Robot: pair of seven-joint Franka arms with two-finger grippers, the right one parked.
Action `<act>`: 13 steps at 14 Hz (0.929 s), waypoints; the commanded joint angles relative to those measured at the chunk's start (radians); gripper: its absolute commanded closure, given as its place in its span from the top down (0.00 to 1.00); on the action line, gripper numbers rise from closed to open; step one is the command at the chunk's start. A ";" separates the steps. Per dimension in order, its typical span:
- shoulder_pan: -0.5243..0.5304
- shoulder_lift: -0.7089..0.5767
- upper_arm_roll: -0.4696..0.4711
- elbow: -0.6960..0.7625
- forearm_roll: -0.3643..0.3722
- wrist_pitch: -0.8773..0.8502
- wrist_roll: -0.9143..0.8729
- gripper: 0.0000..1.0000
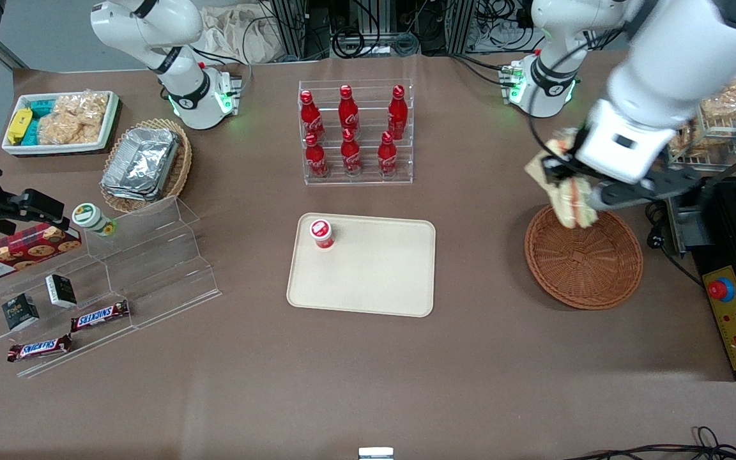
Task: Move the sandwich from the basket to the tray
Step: 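Lift the sandwich and carry it with the left gripper toward the cream tray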
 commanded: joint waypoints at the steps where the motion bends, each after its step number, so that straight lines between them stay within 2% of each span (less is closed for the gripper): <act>1: 0.004 0.051 -0.124 0.027 0.032 0.005 -0.138 0.25; 4: 0.002 0.170 -0.218 0.017 0.090 0.139 -0.246 0.25; 7: 0.001 0.337 -0.284 0.013 0.179 0.247 -0.294 0.25; 9: -0.052 0.443 -0.276 0.016 0.237 0.287 -0.297 0.25; 13: -0.094 0.623 -0.256 0.016 0.342 0.434 -0.300 0.25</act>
